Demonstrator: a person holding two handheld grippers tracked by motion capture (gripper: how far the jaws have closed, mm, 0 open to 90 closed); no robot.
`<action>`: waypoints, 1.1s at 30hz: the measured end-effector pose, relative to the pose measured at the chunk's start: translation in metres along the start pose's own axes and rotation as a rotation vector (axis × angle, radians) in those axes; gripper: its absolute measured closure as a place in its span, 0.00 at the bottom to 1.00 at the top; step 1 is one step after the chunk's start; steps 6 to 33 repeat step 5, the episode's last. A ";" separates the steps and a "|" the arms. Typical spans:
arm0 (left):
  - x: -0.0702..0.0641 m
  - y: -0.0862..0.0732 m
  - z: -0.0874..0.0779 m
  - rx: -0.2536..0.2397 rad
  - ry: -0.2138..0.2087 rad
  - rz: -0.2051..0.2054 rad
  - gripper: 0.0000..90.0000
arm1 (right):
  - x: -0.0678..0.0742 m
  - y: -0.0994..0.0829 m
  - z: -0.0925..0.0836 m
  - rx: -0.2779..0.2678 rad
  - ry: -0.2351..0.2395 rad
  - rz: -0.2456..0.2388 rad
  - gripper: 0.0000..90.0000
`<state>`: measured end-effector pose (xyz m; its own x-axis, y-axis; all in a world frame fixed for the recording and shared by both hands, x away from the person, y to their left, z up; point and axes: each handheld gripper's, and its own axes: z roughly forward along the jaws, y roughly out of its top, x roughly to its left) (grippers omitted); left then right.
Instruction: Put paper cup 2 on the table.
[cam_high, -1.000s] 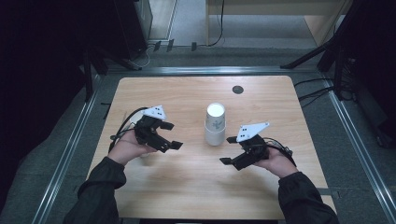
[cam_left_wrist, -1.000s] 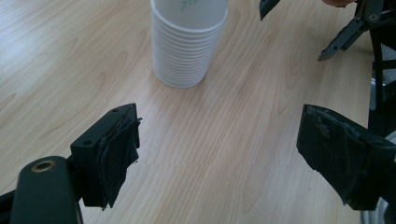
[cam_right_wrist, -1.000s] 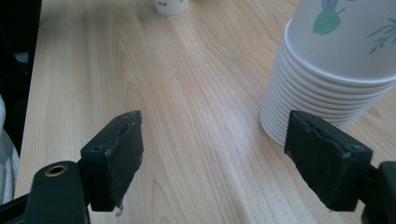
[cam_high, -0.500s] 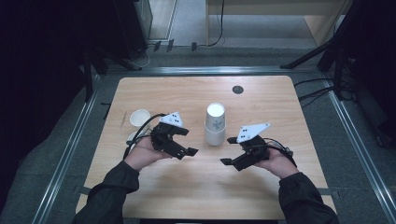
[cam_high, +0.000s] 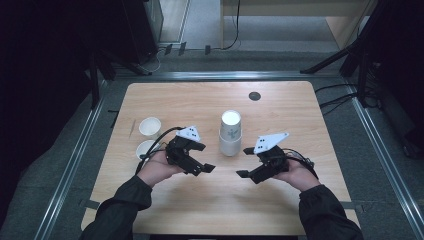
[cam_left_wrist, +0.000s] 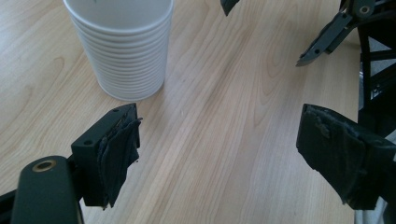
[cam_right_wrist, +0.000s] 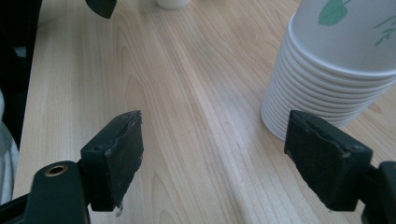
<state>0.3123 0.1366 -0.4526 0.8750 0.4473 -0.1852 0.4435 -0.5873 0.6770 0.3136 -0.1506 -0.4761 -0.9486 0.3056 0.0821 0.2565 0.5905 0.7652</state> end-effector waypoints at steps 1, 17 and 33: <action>0.000 -0.001 0.001 0.000 0.005 0.001 0.15 | 0.000 0.000 0.000 0.003 -0.009 -0.006 0.22; 0.000 -0.002 0.004 -0.014 0.025 -0.001 0.15 | 0.003 0.001 -0.002 -0.008 -0.017 -0.029 0.22; 0.000 -0.002 0.004 -0.014 0.025 -0.001 0.15 | 0.003 0.001 -0.002 -0.008 -0.017 -0.029 0.22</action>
